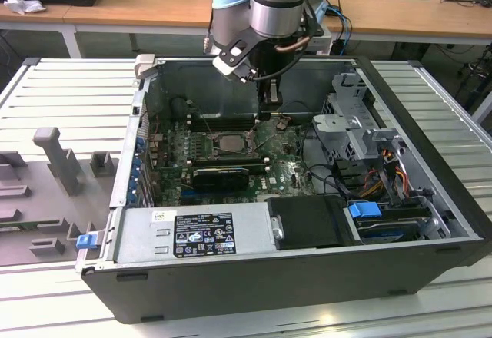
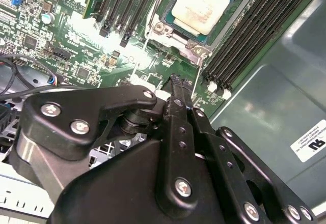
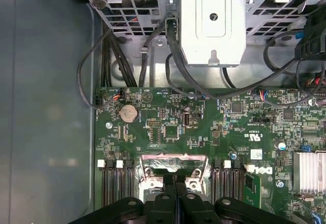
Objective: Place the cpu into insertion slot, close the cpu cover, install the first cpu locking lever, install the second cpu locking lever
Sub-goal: 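Close the cpu cover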
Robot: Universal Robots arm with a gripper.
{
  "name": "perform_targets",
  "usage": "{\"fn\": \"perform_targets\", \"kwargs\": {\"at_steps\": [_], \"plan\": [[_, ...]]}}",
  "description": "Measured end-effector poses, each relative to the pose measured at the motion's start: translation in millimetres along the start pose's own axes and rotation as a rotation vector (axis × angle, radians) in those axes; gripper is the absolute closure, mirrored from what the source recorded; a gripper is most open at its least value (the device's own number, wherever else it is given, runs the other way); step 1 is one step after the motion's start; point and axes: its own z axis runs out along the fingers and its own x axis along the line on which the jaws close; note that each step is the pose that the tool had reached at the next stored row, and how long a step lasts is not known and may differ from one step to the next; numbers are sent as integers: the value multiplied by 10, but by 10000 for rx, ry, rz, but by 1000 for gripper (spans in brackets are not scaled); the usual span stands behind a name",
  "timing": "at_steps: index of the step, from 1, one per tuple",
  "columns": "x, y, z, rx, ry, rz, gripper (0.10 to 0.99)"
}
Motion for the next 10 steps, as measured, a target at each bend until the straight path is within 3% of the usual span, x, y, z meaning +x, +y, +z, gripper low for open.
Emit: {"fn": "perform_targets", "kwargs": {"at_steps": [10], "plan": [[3,2,-52,-2,4,0,980]]}}
